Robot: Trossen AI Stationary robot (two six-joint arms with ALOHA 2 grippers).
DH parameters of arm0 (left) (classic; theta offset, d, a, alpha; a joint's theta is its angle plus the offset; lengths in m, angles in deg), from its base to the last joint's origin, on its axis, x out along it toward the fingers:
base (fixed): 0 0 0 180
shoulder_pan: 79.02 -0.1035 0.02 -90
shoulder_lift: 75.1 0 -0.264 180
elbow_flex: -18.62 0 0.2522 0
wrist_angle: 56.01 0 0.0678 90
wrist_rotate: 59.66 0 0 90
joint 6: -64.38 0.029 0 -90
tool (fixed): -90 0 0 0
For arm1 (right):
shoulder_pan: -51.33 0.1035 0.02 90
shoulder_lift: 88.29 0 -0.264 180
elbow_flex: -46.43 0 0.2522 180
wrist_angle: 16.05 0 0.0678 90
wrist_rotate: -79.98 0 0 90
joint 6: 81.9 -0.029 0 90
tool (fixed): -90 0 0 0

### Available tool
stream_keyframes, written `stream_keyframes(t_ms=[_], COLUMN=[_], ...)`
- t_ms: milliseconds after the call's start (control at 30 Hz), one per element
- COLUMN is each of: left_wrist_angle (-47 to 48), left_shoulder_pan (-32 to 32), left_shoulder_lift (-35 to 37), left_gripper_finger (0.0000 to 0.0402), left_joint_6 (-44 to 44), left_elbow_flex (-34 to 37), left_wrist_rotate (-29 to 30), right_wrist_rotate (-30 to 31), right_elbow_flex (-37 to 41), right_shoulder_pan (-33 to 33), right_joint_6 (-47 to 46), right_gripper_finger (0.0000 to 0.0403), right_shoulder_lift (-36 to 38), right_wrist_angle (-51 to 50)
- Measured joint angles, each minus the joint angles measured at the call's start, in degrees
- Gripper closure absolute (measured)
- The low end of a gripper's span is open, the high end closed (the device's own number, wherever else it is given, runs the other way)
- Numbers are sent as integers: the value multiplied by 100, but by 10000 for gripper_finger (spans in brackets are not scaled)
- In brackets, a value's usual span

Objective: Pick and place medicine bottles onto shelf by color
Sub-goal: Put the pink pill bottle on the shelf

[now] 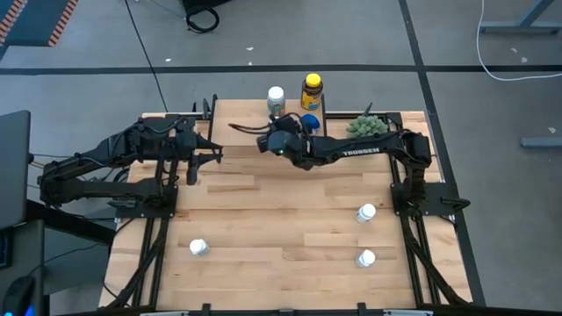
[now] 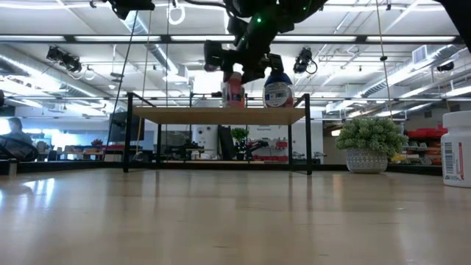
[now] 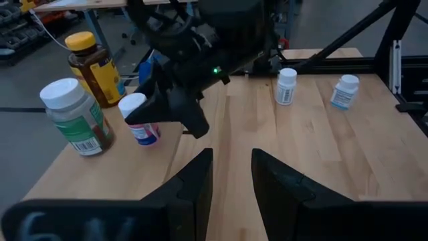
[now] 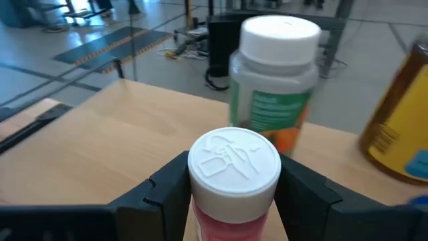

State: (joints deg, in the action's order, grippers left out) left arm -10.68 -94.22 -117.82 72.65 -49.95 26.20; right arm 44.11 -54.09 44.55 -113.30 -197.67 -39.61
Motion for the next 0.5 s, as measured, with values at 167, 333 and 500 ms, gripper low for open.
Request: stream_keyframes(t_ms=[167, 333, 500], left_wrist_angle=[15, 19, 37], left_shoulder_pan=[0, 0, 2], left_shoulder_lift=[0, 0, -2], left_gripper_finger=[292, 292, 292], left_joint_6=[-2, 3, 56], left_elbow_flex=[0, 0, 0], left_wrist_rotate=[-1, 0, 0], right_wrist_rotate=[66, -2, -75], right_elbow_flex=[0, 0, 0], right_shoulder_pan=[4, 6, 8], right_joint_6=[-266, -315, -317], right_gripper_finger=[210, 205, 204], right_shoulder_lift=[0, 0, -52], right_wrist_angle=[-125, -127, -144])
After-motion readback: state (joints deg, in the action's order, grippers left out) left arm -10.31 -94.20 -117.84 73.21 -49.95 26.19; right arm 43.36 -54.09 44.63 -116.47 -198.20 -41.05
